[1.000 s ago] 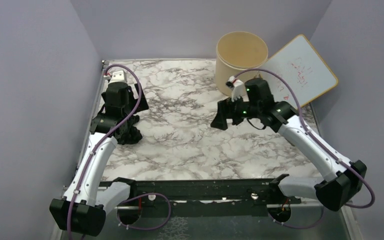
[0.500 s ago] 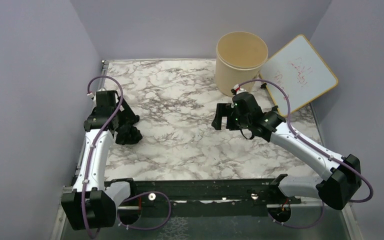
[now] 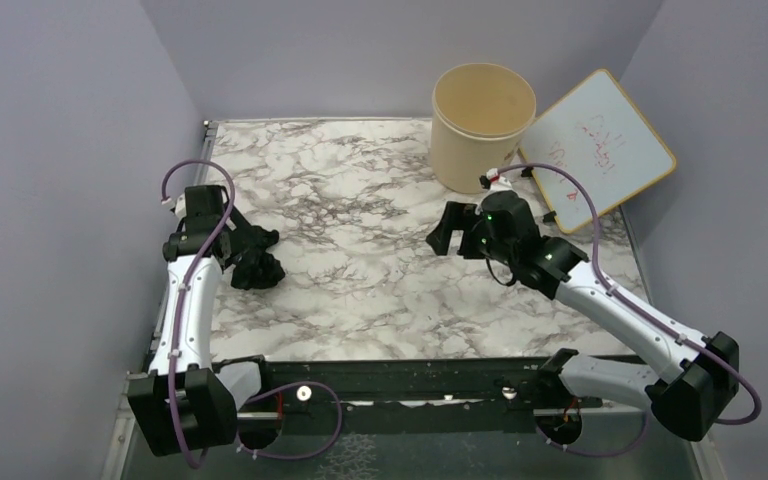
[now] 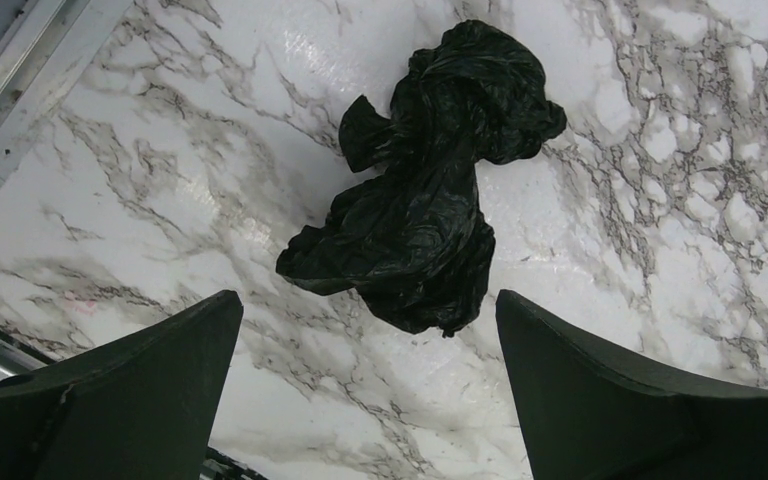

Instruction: Put the trash bags into the trash bin

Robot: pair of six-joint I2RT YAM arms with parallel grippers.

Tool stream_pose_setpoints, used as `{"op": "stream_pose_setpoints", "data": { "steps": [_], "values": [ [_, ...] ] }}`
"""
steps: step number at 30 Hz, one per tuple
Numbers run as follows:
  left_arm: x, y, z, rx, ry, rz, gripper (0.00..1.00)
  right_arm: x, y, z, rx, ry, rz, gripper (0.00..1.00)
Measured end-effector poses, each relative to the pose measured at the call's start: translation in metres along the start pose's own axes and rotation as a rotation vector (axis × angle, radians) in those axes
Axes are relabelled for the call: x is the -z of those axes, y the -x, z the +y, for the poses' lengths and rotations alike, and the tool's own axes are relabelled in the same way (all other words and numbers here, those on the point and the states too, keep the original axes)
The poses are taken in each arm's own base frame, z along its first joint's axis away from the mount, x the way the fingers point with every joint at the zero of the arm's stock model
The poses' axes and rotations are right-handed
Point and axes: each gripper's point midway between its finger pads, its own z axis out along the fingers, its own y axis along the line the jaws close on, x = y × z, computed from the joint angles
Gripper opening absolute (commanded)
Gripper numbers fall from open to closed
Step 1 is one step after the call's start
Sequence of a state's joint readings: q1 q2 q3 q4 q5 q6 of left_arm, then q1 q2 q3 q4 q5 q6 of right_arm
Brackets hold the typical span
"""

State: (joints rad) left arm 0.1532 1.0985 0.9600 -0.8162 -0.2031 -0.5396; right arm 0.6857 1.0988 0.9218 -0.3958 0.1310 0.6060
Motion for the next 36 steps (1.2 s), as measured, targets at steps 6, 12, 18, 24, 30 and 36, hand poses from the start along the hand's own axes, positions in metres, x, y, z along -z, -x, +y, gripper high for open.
{"op": "stream_pose_setpoints", "data": {
  "steps": [6, 12, 18, 24, 30, 36],
  "values": [
    [-0.009, -0.023, 0.007, 0.022, -0.005, 0.032, 0.91, -0.017, -0.013, 0.000, 0.033, -0.017, 0.083, 1.00],
    [-0.024, -0.049, 0.014, 0.040, 0.011, 0.087, 0.85, -0.026, -0.032, -0.005, 0.039, -0.034, 0.168, 1.00],
    [-0.036, -0.062, 0.014, 0.045, 0.016, 0.133, 0.85, -0.023, -0.028, -0.001, 0.039, -0.034, 0.181, 1.00],
    [-0.039, -0.060, 0.011, 0.042, 0.006, 0.130, 0.99, -0.021, -0.031, -0.003, 0.037, -0.045, 0.196, 1.00],
    [-0.043, -0.053, 0.006, 0.040, -0.008, 0.112, 0.99, -0.020, -0.033, -0.005, 0.020, -0.056, 0.202, 1.00],
    [-0.061, -0.048, -0.002, 0.019, 0.001, 0.137, 0.78, -0.009, -0.021, 0.001, 0.017, -0.013, 0.139, 1.00]
  ]
}}
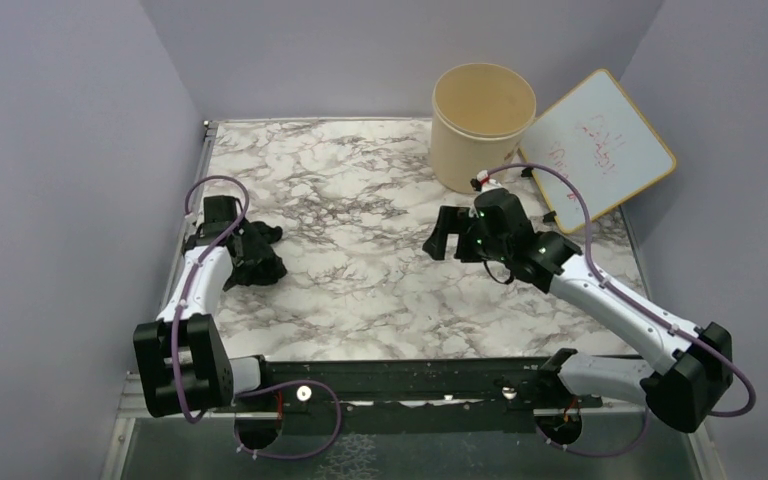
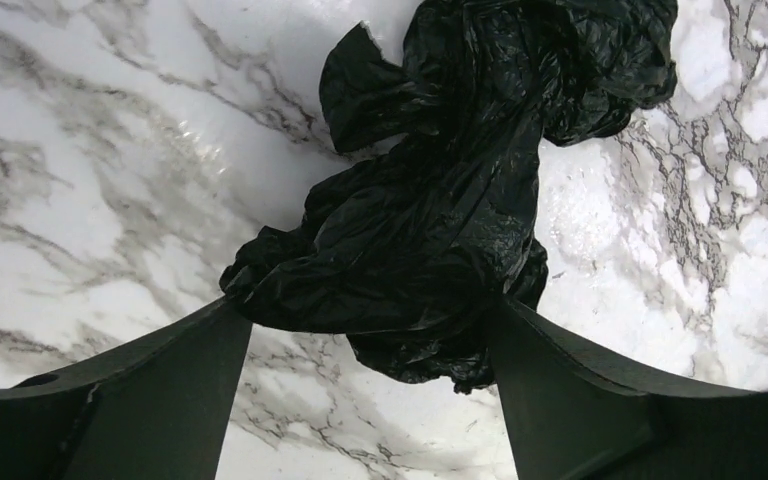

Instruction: Put the trash bags into the trash bin

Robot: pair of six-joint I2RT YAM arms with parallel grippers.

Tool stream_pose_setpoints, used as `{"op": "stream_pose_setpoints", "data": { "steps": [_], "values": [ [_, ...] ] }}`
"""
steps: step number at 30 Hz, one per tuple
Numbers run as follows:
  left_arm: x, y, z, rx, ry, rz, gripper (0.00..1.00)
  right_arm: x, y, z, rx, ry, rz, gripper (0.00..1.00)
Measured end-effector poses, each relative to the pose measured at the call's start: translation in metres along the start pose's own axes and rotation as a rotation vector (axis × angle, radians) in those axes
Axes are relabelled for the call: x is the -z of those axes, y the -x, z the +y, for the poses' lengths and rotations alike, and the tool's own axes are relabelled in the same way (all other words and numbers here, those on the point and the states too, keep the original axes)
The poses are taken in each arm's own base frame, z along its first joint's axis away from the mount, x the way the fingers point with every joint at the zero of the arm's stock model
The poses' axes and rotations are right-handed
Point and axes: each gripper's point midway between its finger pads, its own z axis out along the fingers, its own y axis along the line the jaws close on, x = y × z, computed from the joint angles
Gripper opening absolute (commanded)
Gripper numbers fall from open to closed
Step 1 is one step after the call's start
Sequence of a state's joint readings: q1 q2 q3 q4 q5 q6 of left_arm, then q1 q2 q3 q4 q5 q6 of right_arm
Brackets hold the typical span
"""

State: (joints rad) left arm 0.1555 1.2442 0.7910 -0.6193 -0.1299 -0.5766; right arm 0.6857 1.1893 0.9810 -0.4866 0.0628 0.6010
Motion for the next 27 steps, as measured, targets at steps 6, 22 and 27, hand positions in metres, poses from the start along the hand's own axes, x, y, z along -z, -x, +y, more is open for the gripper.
{"op": "stream_pose_setpoints", "data": {
  "steps": [6, 22, 27],
  "values": [
    [-0.016, -0.007, -0.012, -0.053, -0.057, 0.055, 0.46, 0.016, 0.007, 0.007, 0.050, 0.080, -0.075, 1.00],
    [0.006, -0.030, -0.061, -0.186, -0.426, 0.100, 0.00, -0.014, -0.013, 0.002, 0.042, 0.044, 0.035, 1.00],
    [0.018, -0.052, -0.084, -0.262, -0.543, 0.160, 0.01, -0.022, -0.007, -0.001, -0.011, -0.018, 0.038, 1.00]
  ]
}}
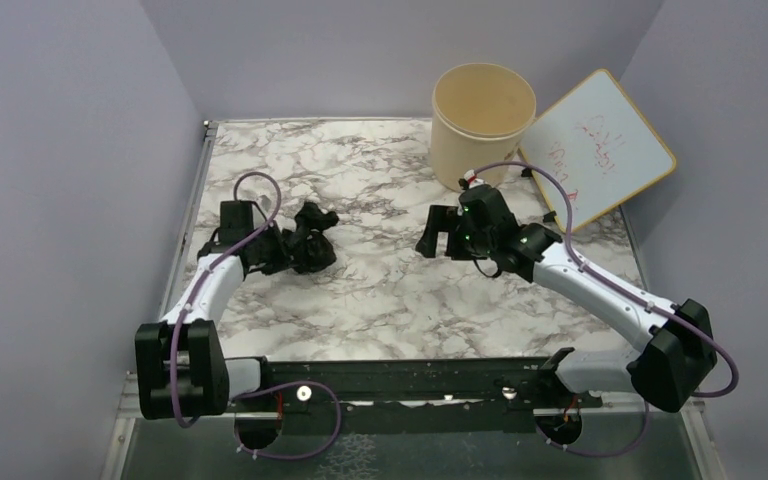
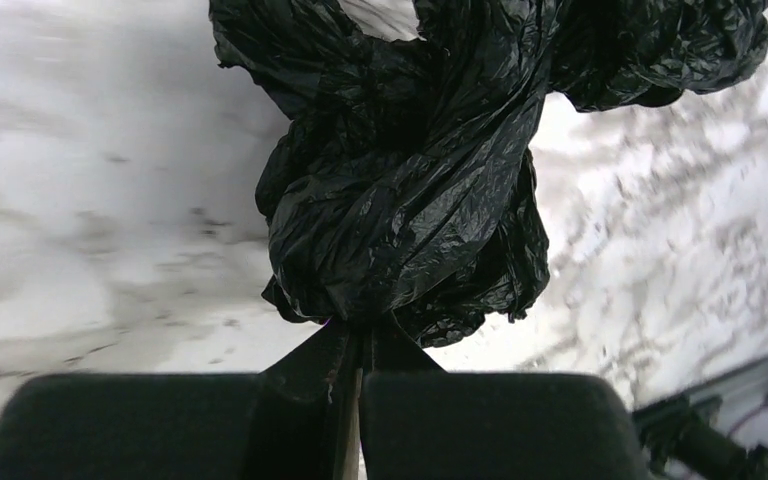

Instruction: Put the trash bags into the trash bin

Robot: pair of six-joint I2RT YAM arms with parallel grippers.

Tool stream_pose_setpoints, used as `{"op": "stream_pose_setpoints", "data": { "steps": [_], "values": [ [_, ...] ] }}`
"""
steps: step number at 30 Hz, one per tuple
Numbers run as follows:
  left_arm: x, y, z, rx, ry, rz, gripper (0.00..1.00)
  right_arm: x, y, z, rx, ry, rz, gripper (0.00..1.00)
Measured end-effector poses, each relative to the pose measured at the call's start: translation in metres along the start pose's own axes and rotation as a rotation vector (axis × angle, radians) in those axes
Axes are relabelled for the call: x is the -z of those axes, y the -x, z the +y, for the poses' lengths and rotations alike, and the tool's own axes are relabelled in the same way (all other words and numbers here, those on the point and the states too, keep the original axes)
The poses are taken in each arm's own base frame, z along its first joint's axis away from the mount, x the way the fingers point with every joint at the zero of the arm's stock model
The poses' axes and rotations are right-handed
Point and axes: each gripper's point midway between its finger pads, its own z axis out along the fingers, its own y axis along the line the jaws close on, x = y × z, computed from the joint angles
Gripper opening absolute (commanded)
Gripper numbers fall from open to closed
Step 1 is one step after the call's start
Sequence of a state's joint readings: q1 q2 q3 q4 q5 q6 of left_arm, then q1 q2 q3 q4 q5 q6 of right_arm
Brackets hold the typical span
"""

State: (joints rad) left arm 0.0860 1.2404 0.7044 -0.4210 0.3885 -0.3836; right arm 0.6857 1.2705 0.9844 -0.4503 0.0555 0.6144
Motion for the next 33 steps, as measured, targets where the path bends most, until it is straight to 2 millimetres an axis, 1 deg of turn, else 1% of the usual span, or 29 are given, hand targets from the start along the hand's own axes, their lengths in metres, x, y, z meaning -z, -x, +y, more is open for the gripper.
{"op": "stream_pose_setpoints", "data": {
  "steps": [2, 4, 8, 9, 11, 13, 15, 17, 19, 21, 23, 27, 31, 33],
  "values": [
    [-0.004, -0.011, -0.017, -0.042, -0.050, 0.041, 0.06, -0.001, 0.001, 0.003, 0.012, 0.010, 0.001, 1.00],
    [-0.008, -0.023, -0.034, -0.085, -0.095, 0.081, 0.07, -0.002, 0.000, 0.008, 0.035, 0.045, 0.014, 1.00],
    [-0.013, -0.050, -0.078, -0.161, -0.217, 0.143, 0.10, -0.009, -0.009, 0.024, 0.055, 0.136, 0.066, 1.00],
    [-0.014, -0.056, -0.085, -0.170, -0.241, 0.152, 0.15, -0.011, -0.012, 0.028, 0.055, 0.160, 0.084, 1.00],
    [-0.016, -0.067, -0.094, -0.183, -0.275, 0.172, 0.33, -0.015, -0.018, 0.037, 0.053, 0.210, 0.116, 1.00],
    [-0.016, -0.079, -0.100, -0.201, -0.304, 0.200, 0.47, -0.019, -0.024, 0.048, 0.041, 0.274, 0.147, 1.00],
    [-0.015, -0.088, -0.103, -0.215, -0.324, 0.223, 0.56, -0.022, -0.032, 0.057, 0.031, 0.335, 0.186, 1.00],
    [-0.015, -0.092, -0.104, -0.222, -0.326, 0.234, 0.65, -0.028, -0.041, 0.064, 0.023, 0.379, 0.233, 0.98],
    [-0.014, -0.092, -0.101, -0.222, -0.308, 0.225, 0.71, -0.038, -0.055, 0.064, 0.010, 0.392, 0.299, 0.97],
    [-0.008, -0.086, -0.098, -0.230, -0.279, 0.181, 0.76, -0.047, -0.067, 0.059, -0.004, 0.374, 0.351, 0.97],
    [-0.001, -0.078, -0.098, -0.240, -0.266, 0.133, 0.79, -0.052, -0.074, 0.056, -0.018, 0.365, 0.379, 0.95],
    [0.012, -0.063, -0.096, -0.245, -0.224, 0.042, 0.86, -0.056, -0.079, 0.061, -0.053, 0.387, 0.413, 0.96],
    [0.020, -0.048, -0.092, -0.229, -0.165, -0.030, 0.95, -0.068, -0.079, 0.068, -0.098, 0.402, 0.427, 0.96],
    [0.024, -0.044, -0.088, -0.216, -0.139, -0.058, 0.99, -0.077, -0.077, 0.072, -0.110, 0.407, 0.425, 0.90]
  ]
}}
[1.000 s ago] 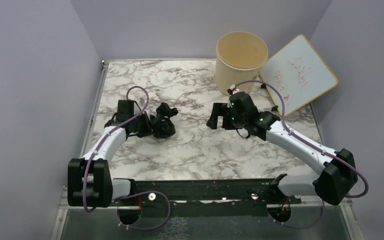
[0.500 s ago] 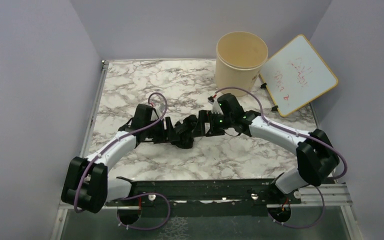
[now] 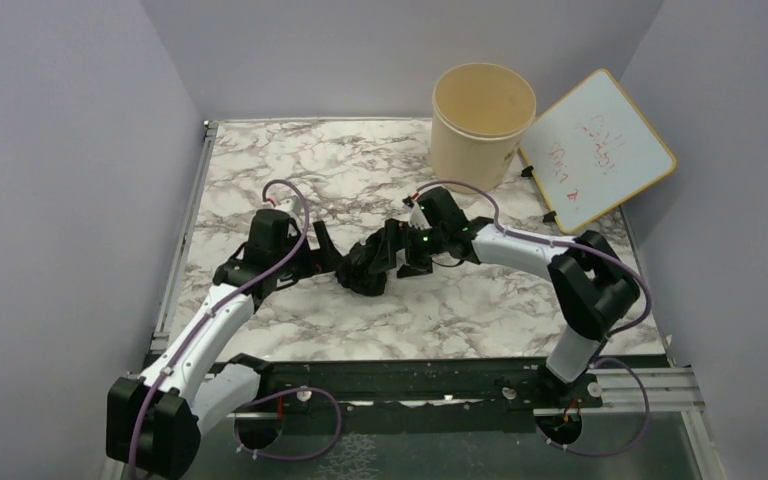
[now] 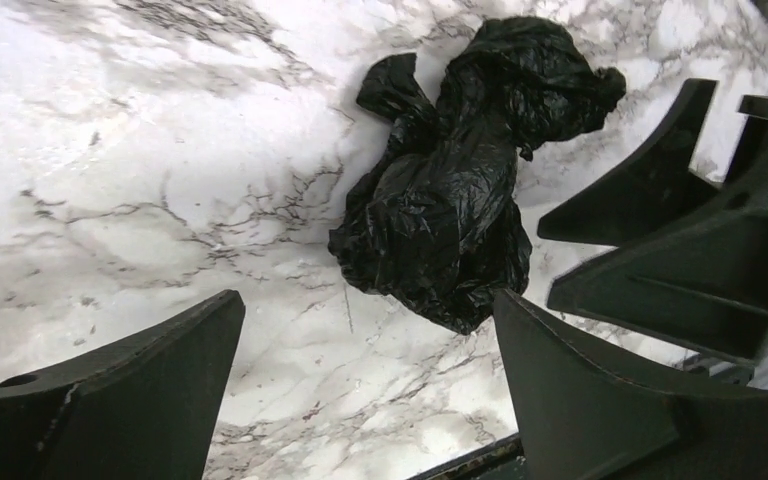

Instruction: Put the trash bags into the trash bin

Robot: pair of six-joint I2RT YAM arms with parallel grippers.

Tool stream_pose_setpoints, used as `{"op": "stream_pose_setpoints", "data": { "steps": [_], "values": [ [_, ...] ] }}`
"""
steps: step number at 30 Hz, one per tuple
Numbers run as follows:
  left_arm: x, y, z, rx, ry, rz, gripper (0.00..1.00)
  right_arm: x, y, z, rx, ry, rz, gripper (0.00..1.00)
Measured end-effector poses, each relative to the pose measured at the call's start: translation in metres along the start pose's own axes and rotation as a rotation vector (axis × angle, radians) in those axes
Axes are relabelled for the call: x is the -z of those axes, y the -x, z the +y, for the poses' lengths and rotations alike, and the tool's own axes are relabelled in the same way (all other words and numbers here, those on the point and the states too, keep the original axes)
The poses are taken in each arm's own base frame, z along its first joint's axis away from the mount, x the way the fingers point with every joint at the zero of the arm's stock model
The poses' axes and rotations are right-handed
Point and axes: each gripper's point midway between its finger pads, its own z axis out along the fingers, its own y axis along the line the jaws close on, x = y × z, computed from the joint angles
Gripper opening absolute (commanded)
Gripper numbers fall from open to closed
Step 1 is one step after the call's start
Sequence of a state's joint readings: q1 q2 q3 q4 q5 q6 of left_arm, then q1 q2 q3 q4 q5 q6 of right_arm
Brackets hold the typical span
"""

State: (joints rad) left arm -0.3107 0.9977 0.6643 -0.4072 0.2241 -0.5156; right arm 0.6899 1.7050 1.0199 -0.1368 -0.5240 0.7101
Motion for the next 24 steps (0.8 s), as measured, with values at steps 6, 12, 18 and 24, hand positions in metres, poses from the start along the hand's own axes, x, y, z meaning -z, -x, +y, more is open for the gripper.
{"op": "stream_pose_setpoints", "data": {
  "steps": [6, 12, 18, 24],
  "values": [
    [0.017, 0.014, 0.006, 0.026, 0.058, -0.101, 0.99, -0.031, 0.017, 0.003, -0.014, -0.010, -0.004, 0.54],
    [0.021, 0.013, 0.032, 0.114, 0.204, -0.133, 0.99, -0.034, 0.018, -0.006, 0.007, -0.057, -0.019, 0.30],
    [0.025, 0.010, 0.055, 0.236, 0.334, -0.154, 0.99, -0.035, 0.002, -0.022, -0.014, -0.081, 0.004, 0.15],
    [0.017, 0.008, 0.052, 0.265, 0.290, -0.110, 0.99, -0.033, -0.025, -0.035, -0.022, -0.081, 0.079, 0.04]
  ]
}}
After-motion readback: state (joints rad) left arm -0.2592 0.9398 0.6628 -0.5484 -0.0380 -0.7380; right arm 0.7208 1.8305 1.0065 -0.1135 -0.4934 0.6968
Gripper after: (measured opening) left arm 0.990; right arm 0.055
